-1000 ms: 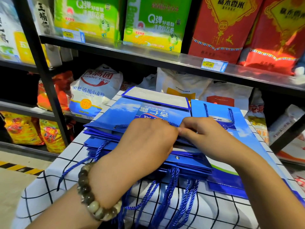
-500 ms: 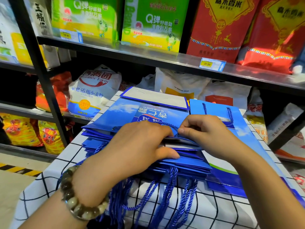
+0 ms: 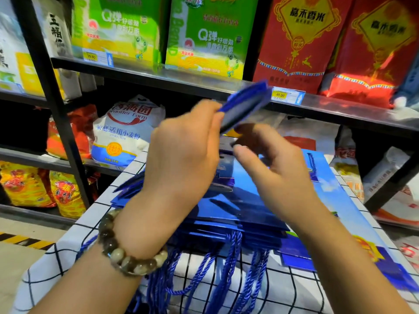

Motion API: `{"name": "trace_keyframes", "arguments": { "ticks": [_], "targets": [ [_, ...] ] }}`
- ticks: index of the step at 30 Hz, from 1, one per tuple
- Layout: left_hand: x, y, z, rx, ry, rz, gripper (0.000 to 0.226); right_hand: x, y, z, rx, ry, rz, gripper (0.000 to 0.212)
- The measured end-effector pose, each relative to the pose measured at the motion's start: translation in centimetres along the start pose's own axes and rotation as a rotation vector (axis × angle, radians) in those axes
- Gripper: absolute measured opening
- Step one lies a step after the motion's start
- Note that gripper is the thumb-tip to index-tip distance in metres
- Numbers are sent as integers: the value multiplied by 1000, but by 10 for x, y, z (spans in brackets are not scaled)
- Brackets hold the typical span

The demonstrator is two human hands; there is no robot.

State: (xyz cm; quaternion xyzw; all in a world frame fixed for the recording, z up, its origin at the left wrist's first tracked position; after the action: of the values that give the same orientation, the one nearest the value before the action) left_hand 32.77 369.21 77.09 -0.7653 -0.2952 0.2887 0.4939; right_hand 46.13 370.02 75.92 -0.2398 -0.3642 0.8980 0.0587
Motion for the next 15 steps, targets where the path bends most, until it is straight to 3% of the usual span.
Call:
{"name": "trace_keyframes", "arguments": {
  "ticks": [3,5,9,12,15],
  "targets": [
    [-12,-20,-6,-98,106,-236,25,22,-5,9,3,-87,165,70],
    [-13,-31,-1,-240,300,-296,23,32,-10,19,-48,-58,184,86],
    [-7,-32,21,-775,890,-489,29,31,-22,30,-59,16,259,87],
    [4,-8,32,-1106,1076,-592,41,28,-25,19,-63,172,420,83],
    [11,29,38,-1355,1126,-535,51,33,-19,-4,-64,314,593,74]
  ]
}}
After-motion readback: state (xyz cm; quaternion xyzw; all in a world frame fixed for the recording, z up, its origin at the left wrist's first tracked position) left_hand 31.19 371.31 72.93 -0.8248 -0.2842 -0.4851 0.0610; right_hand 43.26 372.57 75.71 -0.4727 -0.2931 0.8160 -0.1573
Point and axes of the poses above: each hand's wrist, its own y-axis away from the middle knuckle, its own x-axis out of the palm, z = x × y, the point moved 3 cm from there along -y, towards the middle knuckle, and after that the axes turned 11 degrees about -z, right-handed, at the moved point
